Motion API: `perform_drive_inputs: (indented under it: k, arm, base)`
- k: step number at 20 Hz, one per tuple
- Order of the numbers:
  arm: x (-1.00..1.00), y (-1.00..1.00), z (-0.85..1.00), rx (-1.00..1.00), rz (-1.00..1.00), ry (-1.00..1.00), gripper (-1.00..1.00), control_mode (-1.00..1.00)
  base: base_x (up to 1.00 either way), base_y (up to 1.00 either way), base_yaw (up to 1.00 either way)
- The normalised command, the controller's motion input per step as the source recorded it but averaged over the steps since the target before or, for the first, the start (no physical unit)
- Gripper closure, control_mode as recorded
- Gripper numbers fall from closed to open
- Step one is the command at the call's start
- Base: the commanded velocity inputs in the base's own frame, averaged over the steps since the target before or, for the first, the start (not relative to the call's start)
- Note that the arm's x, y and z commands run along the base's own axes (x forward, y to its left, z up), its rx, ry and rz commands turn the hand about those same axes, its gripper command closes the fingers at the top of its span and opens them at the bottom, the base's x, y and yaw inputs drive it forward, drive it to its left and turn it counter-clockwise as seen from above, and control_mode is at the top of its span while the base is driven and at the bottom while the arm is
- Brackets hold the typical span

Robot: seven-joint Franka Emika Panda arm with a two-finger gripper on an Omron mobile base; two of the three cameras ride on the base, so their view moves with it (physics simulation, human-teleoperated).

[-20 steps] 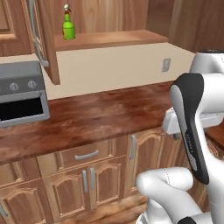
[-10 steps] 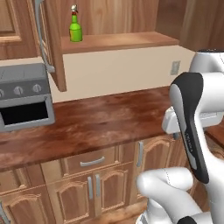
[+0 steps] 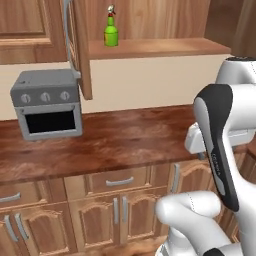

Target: Move the cutting board and knife to the sink. Then move spray from the cabinet to the counter.

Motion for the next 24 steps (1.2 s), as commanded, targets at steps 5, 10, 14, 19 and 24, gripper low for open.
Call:
perform_drive_inputs:
  k: [5, 10, 14, 19, 24]
  arm:
    - [0.0, 0.0, 0.0, 0.0, 0.0, 0.0, -1.0, 1.0]
    - [0.0, 0.0, 0.0, 0.0, 0.0, 0.0, -1.0, 1.0]
    - [0.0, 0.0, 0.0, 0.0, 0.0, 0.0, -1.0, 1.0]
    - [0.0, 0.0, 0.0, 0.0, 0.0, 0.0, -1.0, 1.0]
    - [0.0, 0.0, 0.0, 0.0, 0.0, 0.0, -1.0, 1.0]
  base:
    - [0.36, 0.03, 0.06]
    - [0.47, 0.2, 0.0]
    - [0.51, 0.3, 0.0]
    - [0.5, 0.32, 0.0]
    - [0.55, 0.34, 0.0]
